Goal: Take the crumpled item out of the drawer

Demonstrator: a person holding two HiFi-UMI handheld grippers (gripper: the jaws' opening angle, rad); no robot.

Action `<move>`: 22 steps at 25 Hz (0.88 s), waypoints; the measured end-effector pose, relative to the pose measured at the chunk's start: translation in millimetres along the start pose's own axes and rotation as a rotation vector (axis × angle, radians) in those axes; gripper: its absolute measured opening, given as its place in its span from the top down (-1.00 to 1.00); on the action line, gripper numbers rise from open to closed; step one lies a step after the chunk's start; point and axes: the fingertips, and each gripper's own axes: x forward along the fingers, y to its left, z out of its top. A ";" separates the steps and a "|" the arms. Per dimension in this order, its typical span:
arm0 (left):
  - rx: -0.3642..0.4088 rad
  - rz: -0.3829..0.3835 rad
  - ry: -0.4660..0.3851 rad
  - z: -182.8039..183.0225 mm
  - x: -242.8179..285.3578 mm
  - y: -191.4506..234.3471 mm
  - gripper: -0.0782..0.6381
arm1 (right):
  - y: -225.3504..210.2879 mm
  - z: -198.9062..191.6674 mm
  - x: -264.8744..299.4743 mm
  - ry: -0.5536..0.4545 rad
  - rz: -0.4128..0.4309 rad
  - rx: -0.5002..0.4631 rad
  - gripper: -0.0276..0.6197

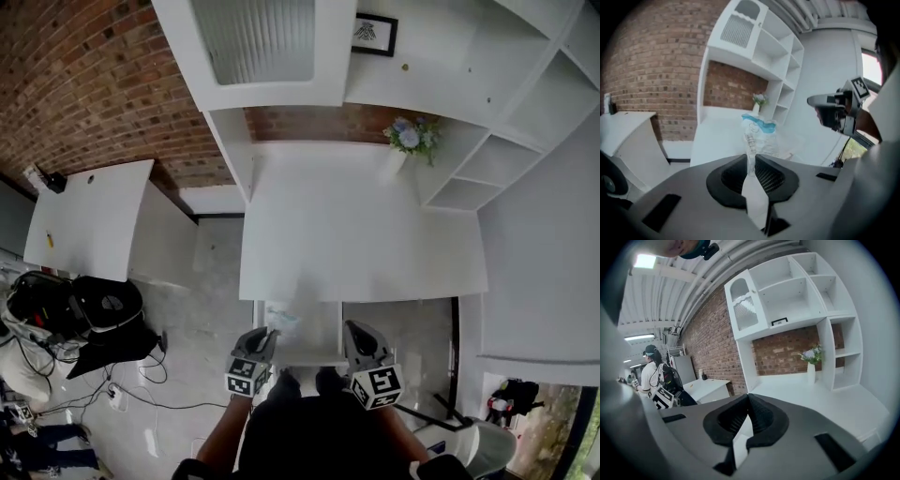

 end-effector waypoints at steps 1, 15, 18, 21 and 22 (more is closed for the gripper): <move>-0.010 0.024 -0.059 19.3 -9.3 -2.9 0.59 | -0.2 5.5 -0.7 -0.014 -0.002 -0.005 0.87; 0.043 0.137 -0.436 126.9 -98.7 -46.8 0.59 | 25.3 33.8 -27.5 -0.105 0.003 -0.011 0.87; 0.028 0.137 -0.435 120.3 -101.1 -46.2 0.59 | 28.3 31.6 -31.1 -0.106 -0.002 -0.018 0.87; 0.010 0.132 -0.432 119.1 -101.2 -49.0 0.59 | 26.6 32.6 -32.3 -0.106 -0.004 -0.023 0.87; 0.004 0.129 -0.435 119.5 -101.0 -50.3 0.59 | 25.7 32.9 -32.7 -0.107 -0.005 -0.023 0.87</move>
